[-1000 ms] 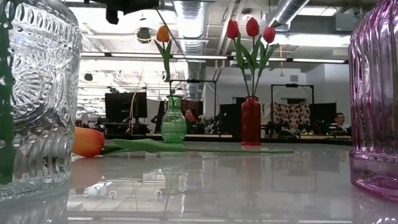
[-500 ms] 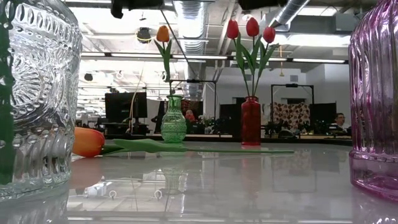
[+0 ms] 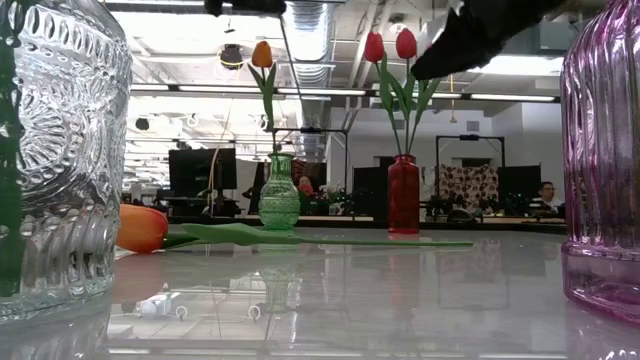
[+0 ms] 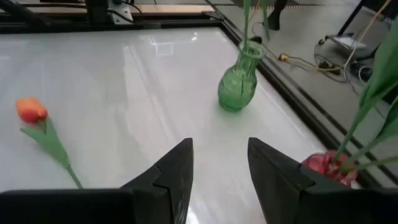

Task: Sort flowers into vase by color
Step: Put the orange flower into the green vase

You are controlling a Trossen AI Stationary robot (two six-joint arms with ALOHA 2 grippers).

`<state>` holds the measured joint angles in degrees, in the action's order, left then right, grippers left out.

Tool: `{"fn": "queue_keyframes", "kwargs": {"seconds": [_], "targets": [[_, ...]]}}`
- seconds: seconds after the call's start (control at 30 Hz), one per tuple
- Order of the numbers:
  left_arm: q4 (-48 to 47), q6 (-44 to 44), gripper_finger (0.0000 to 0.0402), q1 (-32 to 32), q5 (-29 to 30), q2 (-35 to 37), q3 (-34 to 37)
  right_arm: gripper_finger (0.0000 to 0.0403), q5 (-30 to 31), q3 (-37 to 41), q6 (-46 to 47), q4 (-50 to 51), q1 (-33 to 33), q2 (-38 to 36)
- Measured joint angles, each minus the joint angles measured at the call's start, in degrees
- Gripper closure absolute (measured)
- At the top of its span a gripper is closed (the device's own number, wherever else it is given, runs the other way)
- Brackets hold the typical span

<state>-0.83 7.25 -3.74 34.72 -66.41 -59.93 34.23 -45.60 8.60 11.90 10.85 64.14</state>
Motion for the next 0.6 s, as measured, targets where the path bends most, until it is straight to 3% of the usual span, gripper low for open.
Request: {"fn": "queue_keyframes", "kwargs": {"seconds": [0.33, 0.6], "targets": [[-13.28, -4.16, 0.0393, -4.85, -3.98, -5.85, -10.17, 0.0226, -0.04, 4.97, 3.62, -1.72, -0.02, 0.02], [-15.28, -7.01, 0.0393, -9.18, -7.83, -6.85, -10.90, 0.0226, -1.89, 6.56, 6.56, -1.76, 0.00, 0.02]]}}
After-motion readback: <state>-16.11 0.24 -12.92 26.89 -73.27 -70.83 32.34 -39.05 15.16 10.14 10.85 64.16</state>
